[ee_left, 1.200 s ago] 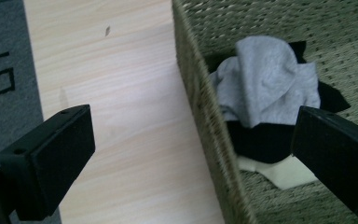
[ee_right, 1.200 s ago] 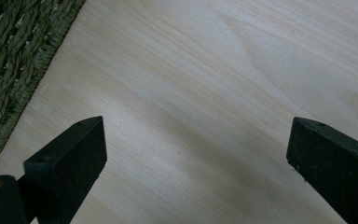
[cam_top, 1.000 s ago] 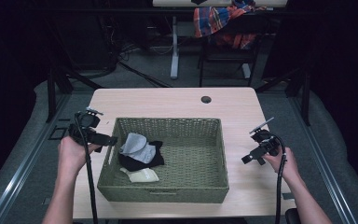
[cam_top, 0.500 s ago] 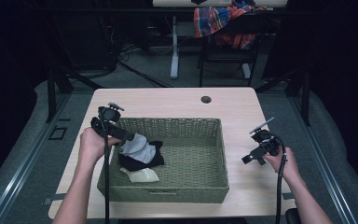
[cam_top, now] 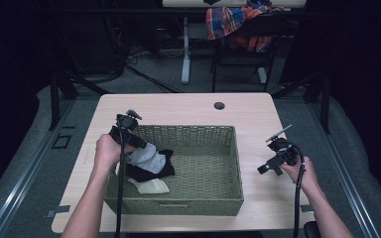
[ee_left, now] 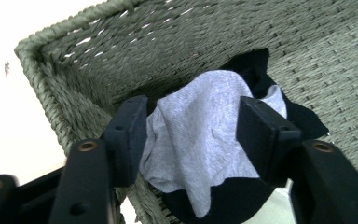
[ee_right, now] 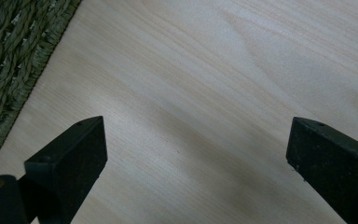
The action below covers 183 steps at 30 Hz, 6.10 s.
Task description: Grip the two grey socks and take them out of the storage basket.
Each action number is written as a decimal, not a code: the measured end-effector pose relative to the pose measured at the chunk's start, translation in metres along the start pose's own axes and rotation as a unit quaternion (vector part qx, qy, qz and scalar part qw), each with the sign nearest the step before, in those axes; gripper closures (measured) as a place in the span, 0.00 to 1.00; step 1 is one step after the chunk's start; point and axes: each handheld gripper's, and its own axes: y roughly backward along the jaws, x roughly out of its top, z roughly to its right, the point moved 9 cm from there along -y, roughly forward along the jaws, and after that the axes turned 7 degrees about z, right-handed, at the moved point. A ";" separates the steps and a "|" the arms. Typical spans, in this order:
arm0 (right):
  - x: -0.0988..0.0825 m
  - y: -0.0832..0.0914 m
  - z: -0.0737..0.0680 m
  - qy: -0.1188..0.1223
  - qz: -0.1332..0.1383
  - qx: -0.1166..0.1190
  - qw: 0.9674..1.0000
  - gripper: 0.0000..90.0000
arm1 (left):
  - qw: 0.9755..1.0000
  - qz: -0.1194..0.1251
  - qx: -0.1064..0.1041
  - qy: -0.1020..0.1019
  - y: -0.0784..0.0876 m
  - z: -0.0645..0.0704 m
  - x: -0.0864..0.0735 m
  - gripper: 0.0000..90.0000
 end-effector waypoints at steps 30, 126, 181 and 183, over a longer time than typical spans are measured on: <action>-0.001 0.003 0.001 0.010 -0.009 0.001 1.000 0.06 | 0.999 0.003 0.002 -0.042 0.008 0.012 0.001 0.95; -0.001 0.003 0.000 0.007 -0.005 0.001 1.000 0.06 | 0.993 0.022 0.085 0.073 0.094 -0.120 -0.016 0.95; 0.000 0.000 -0.001 -0.008 0.010 0.002 1.000 0.05 | 0.991 -0.032 0.061 0.118 -0.010 -0.125 -0.066 0.95; -0.002 0.002 0.000 0.005 -0.006 0.003 1.000 0.06 | 0.990 -0.038 0.057 0.123 -0.016 -0.124 -0.069 0.95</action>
